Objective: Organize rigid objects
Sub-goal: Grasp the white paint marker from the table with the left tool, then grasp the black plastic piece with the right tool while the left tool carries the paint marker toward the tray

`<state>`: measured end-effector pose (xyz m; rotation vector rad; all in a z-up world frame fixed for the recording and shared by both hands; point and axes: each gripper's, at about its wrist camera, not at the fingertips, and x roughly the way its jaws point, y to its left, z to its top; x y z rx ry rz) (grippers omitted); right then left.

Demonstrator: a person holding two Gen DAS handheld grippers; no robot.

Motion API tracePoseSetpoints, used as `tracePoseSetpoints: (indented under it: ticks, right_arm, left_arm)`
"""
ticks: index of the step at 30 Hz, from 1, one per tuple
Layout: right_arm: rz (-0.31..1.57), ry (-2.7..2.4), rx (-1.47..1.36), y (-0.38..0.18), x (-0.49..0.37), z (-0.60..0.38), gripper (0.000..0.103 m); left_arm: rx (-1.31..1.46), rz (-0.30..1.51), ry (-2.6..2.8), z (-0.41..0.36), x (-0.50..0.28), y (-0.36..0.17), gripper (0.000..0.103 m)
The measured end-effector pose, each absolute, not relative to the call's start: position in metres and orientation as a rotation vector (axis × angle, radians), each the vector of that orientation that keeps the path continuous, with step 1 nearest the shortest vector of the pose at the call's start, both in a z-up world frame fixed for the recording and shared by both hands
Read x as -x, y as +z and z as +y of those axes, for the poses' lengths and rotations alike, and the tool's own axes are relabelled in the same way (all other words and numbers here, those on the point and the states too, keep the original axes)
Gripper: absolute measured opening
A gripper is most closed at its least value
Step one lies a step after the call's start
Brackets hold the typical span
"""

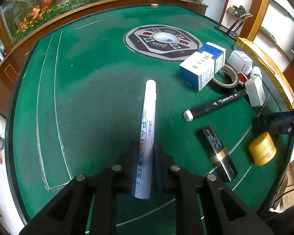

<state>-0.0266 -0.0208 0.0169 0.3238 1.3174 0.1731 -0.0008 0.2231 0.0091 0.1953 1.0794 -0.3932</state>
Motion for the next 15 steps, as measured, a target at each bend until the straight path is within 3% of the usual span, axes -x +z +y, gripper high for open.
tracePoseSetpoints:
  ticks: [5,15]
  right_arm:
    - [1.356,0.131,-0.085,0.011,0.023,0.006,0.071]
    - [1.362,0.127,-0.215,0.004,0.033,-0.020,0.071]
  left_arm:
    - [-0.204,1.077,-0.389,0.223,0.003,0.010,0.015]
    - [-0.179,1.048,-0.399,0.217,-0.013,0.009,0.013]
